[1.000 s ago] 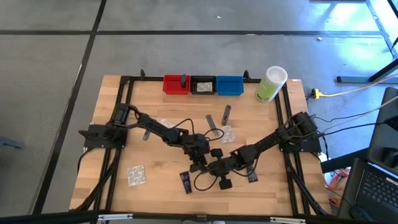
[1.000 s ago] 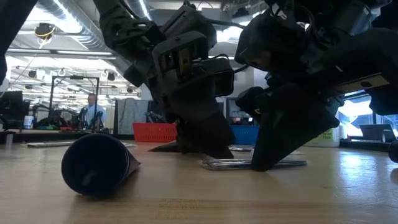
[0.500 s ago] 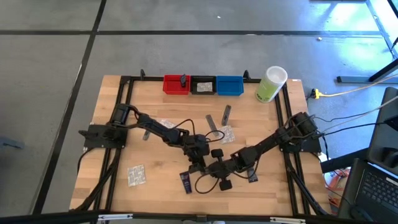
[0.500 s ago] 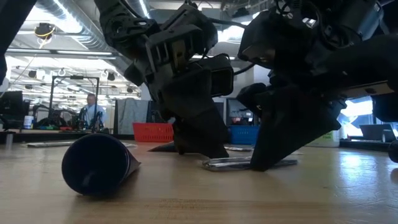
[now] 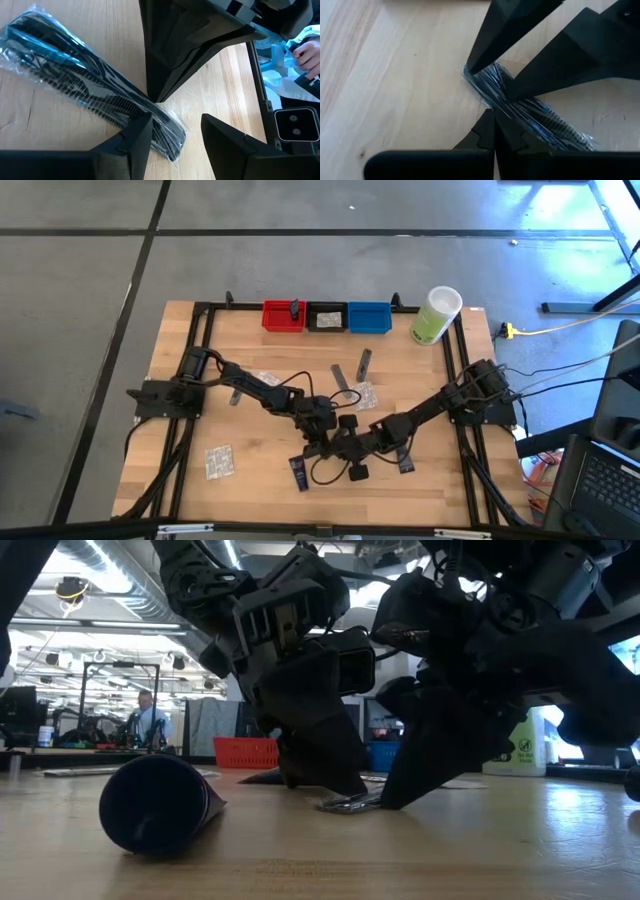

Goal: Pick & Place Travel size toiletries
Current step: Put the black comb into the blue bin

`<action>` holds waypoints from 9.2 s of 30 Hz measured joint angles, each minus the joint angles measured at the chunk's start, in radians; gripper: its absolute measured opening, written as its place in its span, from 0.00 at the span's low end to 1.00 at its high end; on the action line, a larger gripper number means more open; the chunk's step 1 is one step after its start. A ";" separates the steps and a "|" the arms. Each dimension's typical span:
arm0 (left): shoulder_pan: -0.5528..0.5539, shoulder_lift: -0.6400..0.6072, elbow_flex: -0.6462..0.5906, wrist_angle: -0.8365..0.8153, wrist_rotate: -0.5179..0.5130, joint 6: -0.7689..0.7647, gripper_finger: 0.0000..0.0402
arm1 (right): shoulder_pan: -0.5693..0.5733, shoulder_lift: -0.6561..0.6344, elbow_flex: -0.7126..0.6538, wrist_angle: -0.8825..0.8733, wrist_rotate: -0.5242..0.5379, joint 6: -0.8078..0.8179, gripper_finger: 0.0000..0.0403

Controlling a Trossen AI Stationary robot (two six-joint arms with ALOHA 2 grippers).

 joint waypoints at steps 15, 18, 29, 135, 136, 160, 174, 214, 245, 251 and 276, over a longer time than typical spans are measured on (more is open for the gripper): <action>0.023 -0.111 -0.002 -0.216 -0.144 0.002 0.42 | -0.001 0.000 0.000 -0.001 -0.041 0.008 0.00; 0.015 -0.127 -0.003 -0.235 -0.196 0.020 0.42 | -0.001 0.000 0.000 -0.001 -0.045 0.008 0.00; -0.035 -0.250 -0.005 -0.273 -0.316 0.072 0.42 | -0.002 0.000 0.001 -0.003 -0.056 0.008 0.00; -0.021 -0.083 -0.001 -0.210 -0.281 -0.049 0.42 | 0.005 -0.114 0.001 -0.242 0.091 0.108 0.00; -0.021 -0.083 -0.001 -0.210 -0.281 -0.049 0.42 | 0.009 -0.114 0.001 -0.245 0.081 0.112 0.00; -0.037 -0.079 -0.003 -0.109 -0.296 -0.042 0.31 | 0.004 -0.114 0.001 -0.263 -0.010 0.151 0.00; -0.040 -0.072 -0.002 -0.098 -0.283 -0.037 0.31 | -0.034 -0.039 0.003 -0.163 -0.072 0.112 0.00; -0.053 -0.073 0.062 -0.238 -0.323 0.122 0.40 | -0.079 -0.033 -0.001 -0.091 -0.093 0.082 0.00; -0.069 -0.074 0.092 -0.305 -0.348 0.098 0.55 | -0.053 -0.032 -0.003 -0.073 -0.114 0.196 0.00; -0.068 -0.074 0.093 -0.299 -0.347 0.092 0.55 | -0.026 -0.032 -0.003 -0.074 -0.113 0.198 0.00; -0.055 -0.069 0.098 -0.255 -0.358 -0.045 0.52 | -0.014 -0.028 0.002 -0.024 -0.109 0.181 0.00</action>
